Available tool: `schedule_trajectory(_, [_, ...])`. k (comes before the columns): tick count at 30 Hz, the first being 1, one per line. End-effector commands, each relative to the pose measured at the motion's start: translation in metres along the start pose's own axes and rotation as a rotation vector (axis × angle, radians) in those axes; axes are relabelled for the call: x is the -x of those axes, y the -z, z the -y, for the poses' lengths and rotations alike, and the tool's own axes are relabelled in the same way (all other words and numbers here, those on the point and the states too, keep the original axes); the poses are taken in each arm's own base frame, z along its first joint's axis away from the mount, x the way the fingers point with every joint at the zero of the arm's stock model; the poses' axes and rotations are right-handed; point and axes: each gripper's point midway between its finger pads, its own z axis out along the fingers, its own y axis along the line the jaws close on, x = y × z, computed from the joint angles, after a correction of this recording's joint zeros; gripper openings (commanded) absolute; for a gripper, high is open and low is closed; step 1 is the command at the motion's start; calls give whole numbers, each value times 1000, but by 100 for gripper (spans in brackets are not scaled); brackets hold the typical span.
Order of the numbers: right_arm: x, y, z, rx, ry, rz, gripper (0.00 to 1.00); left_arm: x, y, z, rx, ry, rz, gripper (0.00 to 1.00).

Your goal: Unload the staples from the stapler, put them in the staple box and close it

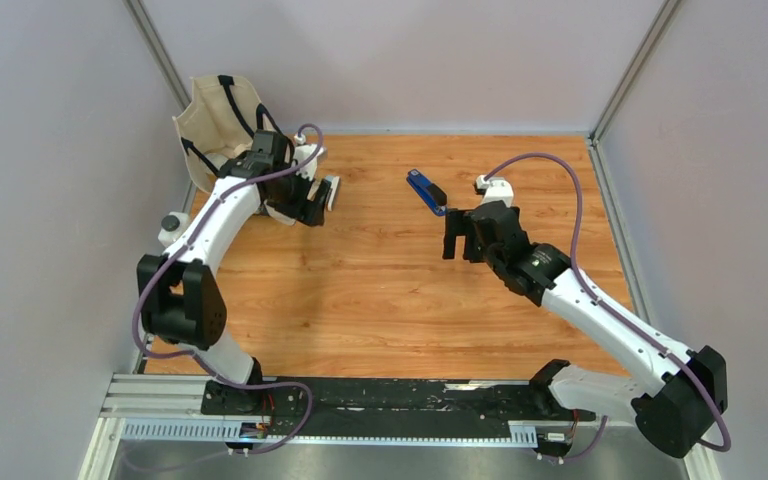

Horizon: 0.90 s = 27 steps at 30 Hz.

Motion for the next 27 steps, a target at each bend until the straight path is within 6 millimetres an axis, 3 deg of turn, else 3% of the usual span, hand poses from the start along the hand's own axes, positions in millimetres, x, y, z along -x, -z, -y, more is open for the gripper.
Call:
schedule_trajectory(1, [15,9,-3,-25,21,93,100,45,-16,-3,-37,18,60,88])
schedule_trajectory(6, [13,14,-10,-44,58,120,100,62,-60,-14,-51,74,17,88])
schedule_trajectory(11, [7,16,-12,-36,58,131,100,77,-89,-32,12,136,11,88])
schedule_trajectory(21, [-3,9,-15,-15,56,130,100,91,-125,-63,114,173,-8,89])
schedule_trajectory(27, [-5,3,-17,-17,70,120,100,100,-140,-70,114,175,-16,89])
